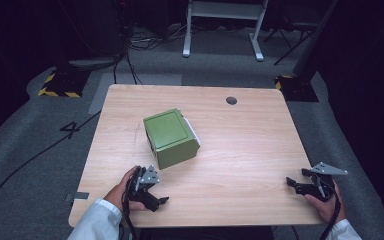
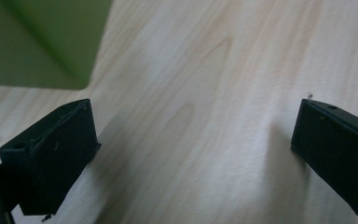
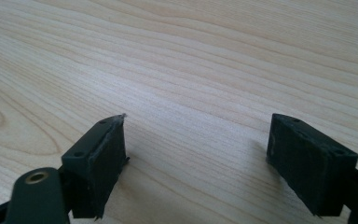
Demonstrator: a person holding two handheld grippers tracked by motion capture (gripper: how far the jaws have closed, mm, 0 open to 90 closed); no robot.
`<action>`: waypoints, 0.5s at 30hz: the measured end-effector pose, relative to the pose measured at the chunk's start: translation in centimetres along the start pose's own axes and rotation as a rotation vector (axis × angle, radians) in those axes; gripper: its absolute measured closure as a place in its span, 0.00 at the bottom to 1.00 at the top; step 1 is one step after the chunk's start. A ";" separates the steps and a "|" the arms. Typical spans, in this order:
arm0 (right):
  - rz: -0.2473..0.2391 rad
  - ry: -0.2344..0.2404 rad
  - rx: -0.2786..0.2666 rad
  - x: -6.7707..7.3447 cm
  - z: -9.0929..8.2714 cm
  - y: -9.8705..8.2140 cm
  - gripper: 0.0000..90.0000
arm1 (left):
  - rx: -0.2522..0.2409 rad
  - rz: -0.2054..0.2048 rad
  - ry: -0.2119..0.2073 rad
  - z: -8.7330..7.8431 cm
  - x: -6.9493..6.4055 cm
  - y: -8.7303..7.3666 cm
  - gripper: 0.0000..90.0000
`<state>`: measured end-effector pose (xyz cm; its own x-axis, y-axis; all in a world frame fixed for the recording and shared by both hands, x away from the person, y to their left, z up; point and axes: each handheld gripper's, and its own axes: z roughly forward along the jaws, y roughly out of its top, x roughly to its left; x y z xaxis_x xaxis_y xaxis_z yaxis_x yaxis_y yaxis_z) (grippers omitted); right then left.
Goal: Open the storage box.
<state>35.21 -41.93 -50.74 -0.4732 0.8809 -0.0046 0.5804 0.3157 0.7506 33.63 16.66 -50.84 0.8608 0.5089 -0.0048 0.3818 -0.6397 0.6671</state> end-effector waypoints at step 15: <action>-0.001 0.013 -0.006 0.1 0.4 0.5 0.22 | 0.002 -0.067 0.058 -0.4 1.5 -0.4 0.00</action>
<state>35.74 -41.55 -50.61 -0.4827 0.8758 0.0034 0.5760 0.3146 0.7545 34.65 17.88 -50.81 0.8122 0.5833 -0.0060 0.4388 -0.6042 0.6651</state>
